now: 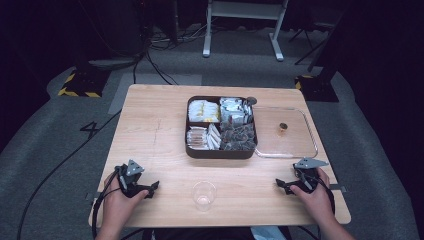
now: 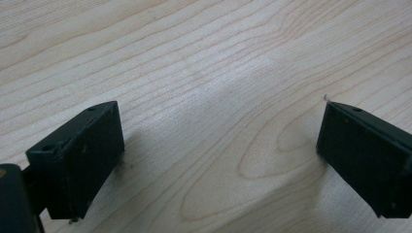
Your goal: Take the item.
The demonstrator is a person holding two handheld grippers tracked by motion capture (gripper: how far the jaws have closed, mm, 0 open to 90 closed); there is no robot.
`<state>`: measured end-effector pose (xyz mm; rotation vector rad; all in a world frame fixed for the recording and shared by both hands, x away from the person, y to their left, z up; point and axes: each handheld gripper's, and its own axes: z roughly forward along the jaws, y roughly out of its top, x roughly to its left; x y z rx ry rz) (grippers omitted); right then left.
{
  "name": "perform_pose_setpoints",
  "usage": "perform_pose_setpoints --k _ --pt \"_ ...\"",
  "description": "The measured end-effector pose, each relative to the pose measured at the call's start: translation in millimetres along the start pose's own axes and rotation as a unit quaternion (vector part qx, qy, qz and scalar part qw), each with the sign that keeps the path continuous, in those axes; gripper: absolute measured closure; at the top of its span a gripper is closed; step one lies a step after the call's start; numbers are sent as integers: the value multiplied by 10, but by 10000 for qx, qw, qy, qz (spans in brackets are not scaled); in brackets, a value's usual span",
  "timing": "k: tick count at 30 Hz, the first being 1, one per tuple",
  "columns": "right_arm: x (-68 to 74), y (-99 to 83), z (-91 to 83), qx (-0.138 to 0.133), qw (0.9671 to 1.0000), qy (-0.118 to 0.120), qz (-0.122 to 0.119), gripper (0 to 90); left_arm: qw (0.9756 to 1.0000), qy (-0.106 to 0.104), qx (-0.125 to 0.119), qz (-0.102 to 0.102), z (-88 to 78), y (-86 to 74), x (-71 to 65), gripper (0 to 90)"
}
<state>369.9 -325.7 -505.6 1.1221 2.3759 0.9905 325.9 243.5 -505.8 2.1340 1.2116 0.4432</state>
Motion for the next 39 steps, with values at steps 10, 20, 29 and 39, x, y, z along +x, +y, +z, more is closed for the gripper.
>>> perform_pose_setpoints --k 10,20,29,39 --pt "-14 4 5 -5 10000 49 -62 4 9999 -38 -38 104 -3 4 -3 86" --pt "-18 6 8 -7 9999 69 -78 4 9997 135 -149 -120 19 66 -68 253" --pt "-29 11 13 -2 9999 105 -114 4 9992 -234 -195 -270 -103 332 -139 360" --pt "-31 11 13 -4 9999 113 -121 4 9984 -416 -386 -59 -169 671 -200 360"
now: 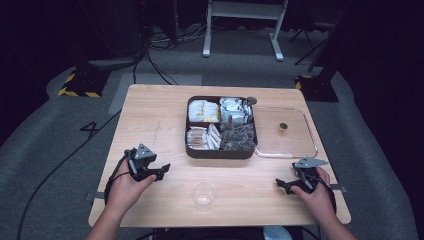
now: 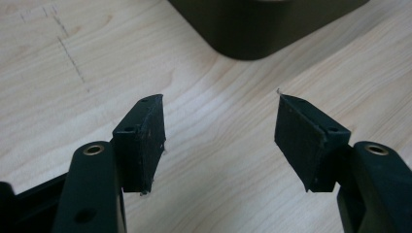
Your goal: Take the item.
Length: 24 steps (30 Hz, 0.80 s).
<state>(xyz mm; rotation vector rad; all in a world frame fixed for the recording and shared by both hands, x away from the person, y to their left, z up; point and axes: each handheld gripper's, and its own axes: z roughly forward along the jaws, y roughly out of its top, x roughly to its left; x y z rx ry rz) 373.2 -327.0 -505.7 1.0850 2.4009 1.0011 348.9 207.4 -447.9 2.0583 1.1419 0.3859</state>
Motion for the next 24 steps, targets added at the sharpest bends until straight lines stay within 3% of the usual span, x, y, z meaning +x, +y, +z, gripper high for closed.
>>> perform_pose_setpoints --k 9,11,20,24 --pt "1 1 2 -5 10000 -3 8 4 9998 94 -115 -110 26 312 -38 366" --pt "-1 2 3 -3 10000 -8 6 4 9997 5 -197 -165 54 430 -66 369" --pt "0 2 3 -4 10000 -11 5 4 9996 0 -269 -87 171 736 -111 373" --pt "-1 3 5 -5 10000 -7 5 3 9989 -49 -439 -134 232 873 -144 372"
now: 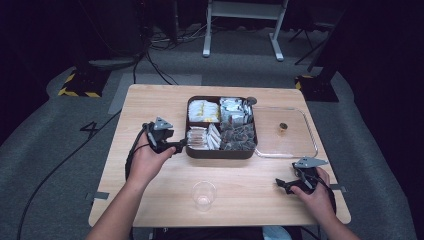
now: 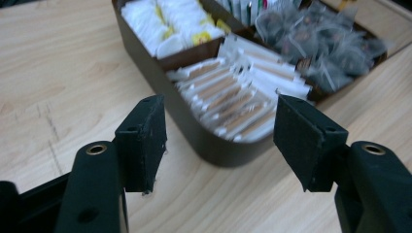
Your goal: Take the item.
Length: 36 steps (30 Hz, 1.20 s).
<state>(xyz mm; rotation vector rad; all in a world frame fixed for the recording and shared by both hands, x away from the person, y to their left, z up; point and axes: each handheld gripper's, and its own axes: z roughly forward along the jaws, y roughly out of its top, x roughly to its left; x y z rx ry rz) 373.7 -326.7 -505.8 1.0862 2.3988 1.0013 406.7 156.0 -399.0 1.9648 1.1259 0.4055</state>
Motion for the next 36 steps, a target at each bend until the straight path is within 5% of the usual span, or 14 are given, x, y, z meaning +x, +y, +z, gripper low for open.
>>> perform_pose_setpoints --k 14,36 --pt "-11 10 9 1 10000 21 -22 3 9996 -18 200 175 367 375 -55 395" --pt "-12 10 9 2 10000 25 -23 3 9990 -80 330 293 1055 779 118 439"
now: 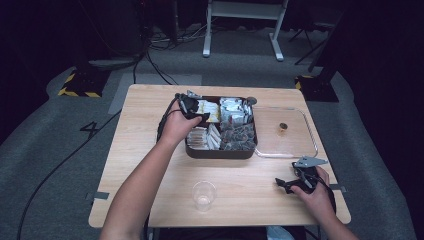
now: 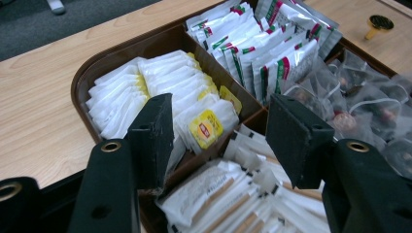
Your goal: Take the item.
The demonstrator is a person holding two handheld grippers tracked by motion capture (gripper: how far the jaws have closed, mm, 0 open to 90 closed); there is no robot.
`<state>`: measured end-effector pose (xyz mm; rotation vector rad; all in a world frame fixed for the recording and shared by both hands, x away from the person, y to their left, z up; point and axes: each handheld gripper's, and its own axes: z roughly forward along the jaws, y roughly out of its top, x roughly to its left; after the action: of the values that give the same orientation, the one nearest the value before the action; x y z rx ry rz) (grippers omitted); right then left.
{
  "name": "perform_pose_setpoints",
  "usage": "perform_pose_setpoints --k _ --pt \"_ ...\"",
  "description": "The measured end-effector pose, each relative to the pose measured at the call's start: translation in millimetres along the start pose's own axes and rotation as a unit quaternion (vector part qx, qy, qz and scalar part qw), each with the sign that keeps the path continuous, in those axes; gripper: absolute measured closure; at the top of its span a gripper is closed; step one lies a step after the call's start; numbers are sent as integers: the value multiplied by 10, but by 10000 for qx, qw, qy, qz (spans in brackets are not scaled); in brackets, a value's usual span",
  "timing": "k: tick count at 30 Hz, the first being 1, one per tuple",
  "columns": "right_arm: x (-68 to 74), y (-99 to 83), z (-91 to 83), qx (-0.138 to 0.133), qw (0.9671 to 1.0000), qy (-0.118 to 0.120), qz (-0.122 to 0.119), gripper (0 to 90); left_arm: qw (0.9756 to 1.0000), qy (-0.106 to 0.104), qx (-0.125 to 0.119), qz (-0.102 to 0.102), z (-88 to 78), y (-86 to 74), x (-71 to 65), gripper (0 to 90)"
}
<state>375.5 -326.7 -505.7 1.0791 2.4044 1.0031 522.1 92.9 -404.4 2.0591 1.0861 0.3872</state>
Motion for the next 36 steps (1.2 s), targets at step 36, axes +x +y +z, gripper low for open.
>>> perform_pose_setpoints --k 36 --pt "-4 1 2 2 10000 13 -17 3 9943 69 1016 -324 678 75 148 574"
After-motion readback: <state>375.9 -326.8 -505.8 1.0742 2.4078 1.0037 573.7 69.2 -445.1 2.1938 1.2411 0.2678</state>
